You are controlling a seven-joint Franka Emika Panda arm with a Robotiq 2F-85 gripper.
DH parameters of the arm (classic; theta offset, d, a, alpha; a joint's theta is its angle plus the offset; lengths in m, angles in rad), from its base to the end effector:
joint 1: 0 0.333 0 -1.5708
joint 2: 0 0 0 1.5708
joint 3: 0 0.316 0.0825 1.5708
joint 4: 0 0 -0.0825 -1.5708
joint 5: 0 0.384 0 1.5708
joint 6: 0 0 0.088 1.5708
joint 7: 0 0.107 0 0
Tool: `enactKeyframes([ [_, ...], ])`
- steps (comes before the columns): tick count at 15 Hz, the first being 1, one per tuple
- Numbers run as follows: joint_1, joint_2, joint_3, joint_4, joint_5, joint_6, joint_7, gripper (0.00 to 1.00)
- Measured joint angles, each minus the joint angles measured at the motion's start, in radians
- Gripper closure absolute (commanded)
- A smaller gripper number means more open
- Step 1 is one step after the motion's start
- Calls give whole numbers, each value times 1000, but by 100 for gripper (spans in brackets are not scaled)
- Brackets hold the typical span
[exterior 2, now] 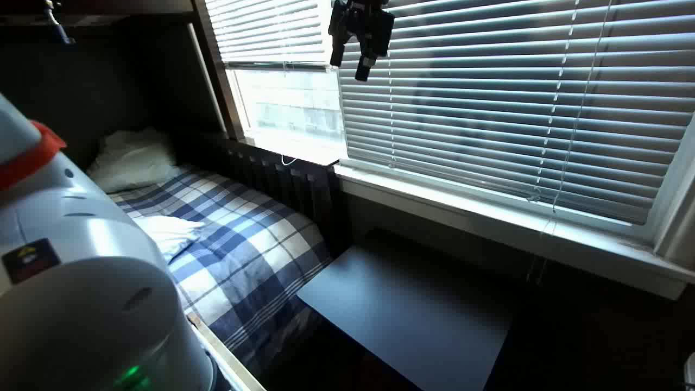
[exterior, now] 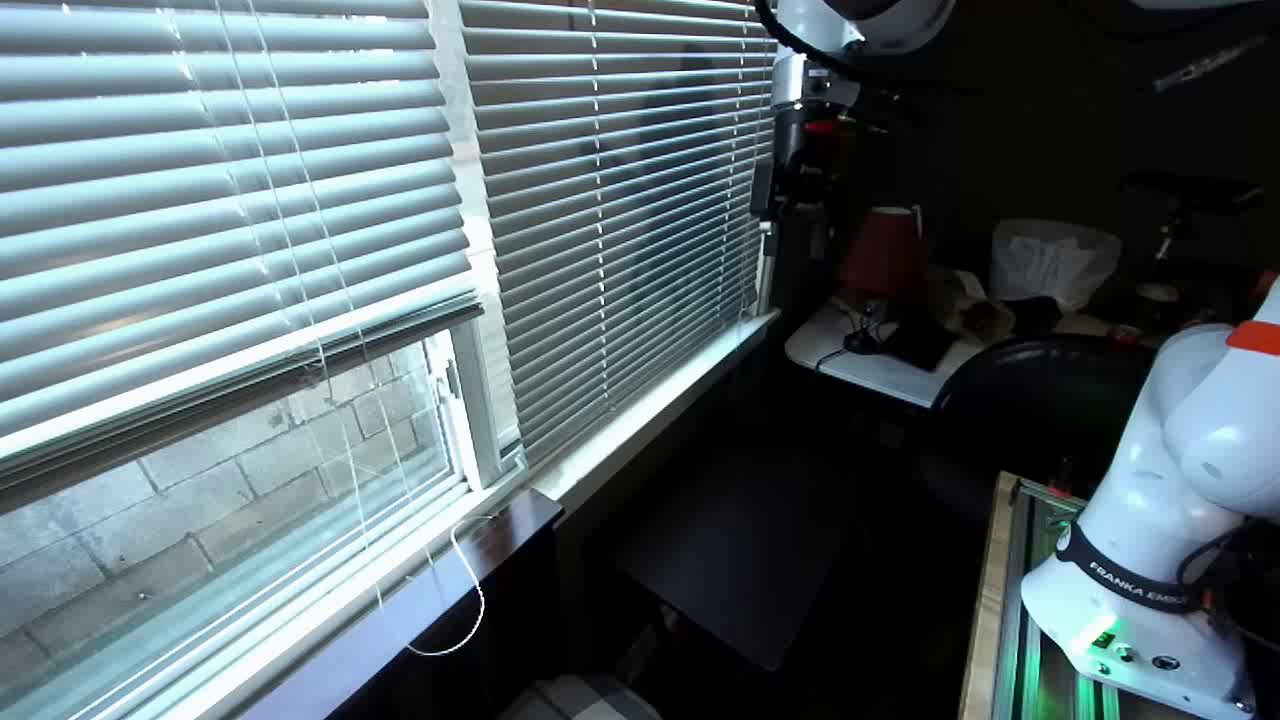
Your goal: Pull the white cord on the left side of the window
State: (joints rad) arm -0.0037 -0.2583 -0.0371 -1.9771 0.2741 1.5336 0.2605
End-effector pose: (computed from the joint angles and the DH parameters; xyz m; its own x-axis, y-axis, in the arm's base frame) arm 0.4592 0.0095 0.5675 0.9295 -0.2729 -0.2480 -0.3284 -0.9185 -0.2204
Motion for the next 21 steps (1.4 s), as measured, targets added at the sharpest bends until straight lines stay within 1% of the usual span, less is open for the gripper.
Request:
enactKeyframes([
  [8,0,0,1,0,0,0,0,0],
  [10,1,0,14,0,-1,1,-11,0],
  [13,28,-2,76,-13,-4,1,-30,0],
  [16,81,-10,155,-44,-6,31,-61,0],
  [18,122,-13,205,-67,-10,102,-87,0],
  [21,177,-7,266,-102,-12,275,-130,0],
])
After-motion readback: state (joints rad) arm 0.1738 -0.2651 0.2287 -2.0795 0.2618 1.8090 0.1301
